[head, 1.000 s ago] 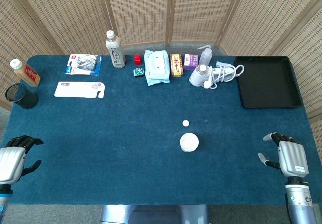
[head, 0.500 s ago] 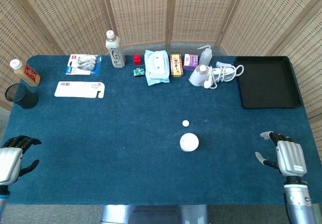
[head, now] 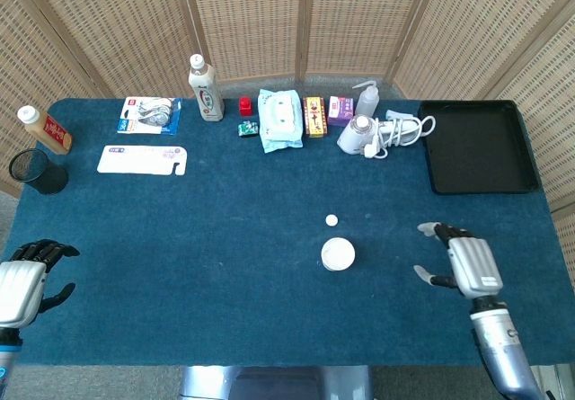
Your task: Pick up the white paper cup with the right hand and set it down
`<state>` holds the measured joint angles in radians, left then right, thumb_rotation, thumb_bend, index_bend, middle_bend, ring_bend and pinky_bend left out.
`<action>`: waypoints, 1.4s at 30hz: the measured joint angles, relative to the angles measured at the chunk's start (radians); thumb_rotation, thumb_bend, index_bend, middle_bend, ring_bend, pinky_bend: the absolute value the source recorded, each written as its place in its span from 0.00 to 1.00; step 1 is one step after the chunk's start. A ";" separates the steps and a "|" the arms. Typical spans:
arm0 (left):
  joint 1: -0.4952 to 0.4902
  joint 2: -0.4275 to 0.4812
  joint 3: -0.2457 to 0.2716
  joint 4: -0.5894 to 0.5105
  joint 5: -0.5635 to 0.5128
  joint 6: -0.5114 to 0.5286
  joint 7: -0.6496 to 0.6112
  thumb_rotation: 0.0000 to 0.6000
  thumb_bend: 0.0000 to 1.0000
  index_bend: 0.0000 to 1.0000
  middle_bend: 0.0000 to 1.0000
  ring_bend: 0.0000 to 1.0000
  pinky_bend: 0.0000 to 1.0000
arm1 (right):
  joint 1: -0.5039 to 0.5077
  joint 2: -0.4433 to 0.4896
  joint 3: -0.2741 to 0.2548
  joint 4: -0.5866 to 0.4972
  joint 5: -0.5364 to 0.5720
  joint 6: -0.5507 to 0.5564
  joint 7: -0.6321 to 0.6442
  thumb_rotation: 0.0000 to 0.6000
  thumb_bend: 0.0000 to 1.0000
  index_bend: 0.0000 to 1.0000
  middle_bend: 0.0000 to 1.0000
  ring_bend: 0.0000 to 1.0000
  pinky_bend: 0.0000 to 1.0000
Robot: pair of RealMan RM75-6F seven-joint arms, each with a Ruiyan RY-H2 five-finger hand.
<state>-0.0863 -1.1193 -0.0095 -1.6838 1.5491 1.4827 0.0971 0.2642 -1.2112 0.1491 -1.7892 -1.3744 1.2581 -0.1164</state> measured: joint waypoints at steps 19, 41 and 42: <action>-0.055 0.001 -0.029 0.013 -0.024 -0.061 0.000 1.00 0.20 0.37 0.41 0.27 0.26 | 0.215 -0.052 0.027 -0.088 0.142 -0.232 -0.239 0.86 0.21 0.21 0.27 0.32 0.31; -0.091 0.004 -0.038 -0.011 -0.028 -0.086 0.019 1.00 0.20 0.37 0.41 0.27 0.26 | 0.373 -0.176 0.018 -0.034 0.375 -0.283 -0.423 0.86 0.21 0.20 0.25 0.32 0.31; -0.091 0.004 -0.037 -0.011 -0.029 -0.086 0.019 1.00 0.20 0.37 0.41 0.27 0.26 | 0.380 -0.184 0.017 -0.028 0.384 -0.282 -0.429 0.85 0.21 0.20 0.25 0.32 0.32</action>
<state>-0.1775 -1.1153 -0.0470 -1.6946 1.5203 1.3968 0.1161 0.6446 -1.3951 0.1662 -1.8174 -0.9899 0.9761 -0.5457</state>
